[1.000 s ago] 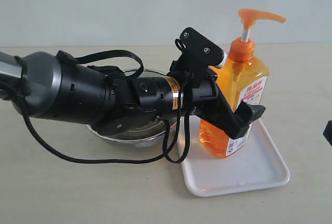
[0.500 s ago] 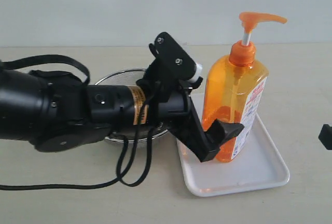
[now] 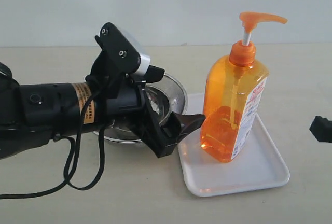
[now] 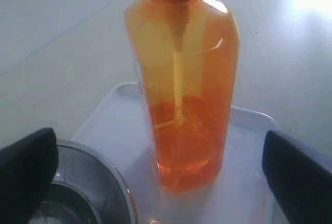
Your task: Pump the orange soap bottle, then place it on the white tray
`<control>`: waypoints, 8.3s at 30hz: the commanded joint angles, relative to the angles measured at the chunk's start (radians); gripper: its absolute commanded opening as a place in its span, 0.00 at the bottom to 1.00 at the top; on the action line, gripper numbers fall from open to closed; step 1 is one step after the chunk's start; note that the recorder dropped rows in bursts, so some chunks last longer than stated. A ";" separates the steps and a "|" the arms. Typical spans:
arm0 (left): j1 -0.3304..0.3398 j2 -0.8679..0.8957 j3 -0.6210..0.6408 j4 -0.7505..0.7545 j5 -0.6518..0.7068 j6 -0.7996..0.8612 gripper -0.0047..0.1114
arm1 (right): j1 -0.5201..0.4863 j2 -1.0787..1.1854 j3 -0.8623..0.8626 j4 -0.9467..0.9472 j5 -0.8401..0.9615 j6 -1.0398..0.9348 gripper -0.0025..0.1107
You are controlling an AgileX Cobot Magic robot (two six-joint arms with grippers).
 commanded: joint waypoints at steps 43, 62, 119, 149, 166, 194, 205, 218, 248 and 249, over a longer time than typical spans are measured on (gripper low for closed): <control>0.188 0.210 -0.039 0.192 -0.395 -0.130 0.08 | -0.207 0.585 -0.118 -0.520 -0.170 0.425 0.02; 0.188 0.387 -0.225 0.358 -0.500 -0.339 0.08 | -0.209 0.772 -0.245 -0.548 -0.198 0.431 0.02; 0.263 0.123 -0.019 0.397 -0.428 -0.387 0.08 | -0.288 0.436 -0.160 -0.366 -0.114 0.318 0.02; 0.270 -0.729 0.508 0.351 -0.433 -0.651 0.08 | -0.288 0.244 0.028 -0.249 -0.040 0.268 0.02; 0.270 -0.737 0.509 0.359 -0.456 -0.674 0.08 | -0.288 0.244 0.028 -0.249 -0.039 0.268 0.02; 0.436 -1.126 0.512 0.412 -0.161 -0.792 0.08 | -0.288 0.244 0.028 -0.251 -0.039 0.279 0.02; 0.574 -1.408 0.630 0.523 -0.028 -0.896 0.08 | -0.288 0.244 0.028 -0.251 -0.039 0.279 0.02; 0.630 -1.549 0.692 0.413 0.230 -0.910 0.08 | -0.288 0.244 0.028 -0.251 -0.044 0.279 0.02; 0.629 -1.549 0.692 -0.310 0.309 -0.409 0.08 | -0.288 0.244 0.028 -0.253 -0.046 0.281 0.02; 0.629 -1.549 0.692 -0.365 0.348 -0.331 0.08 | -0.288 0.244 0.028 -0.253 -0.046 0.281 0.02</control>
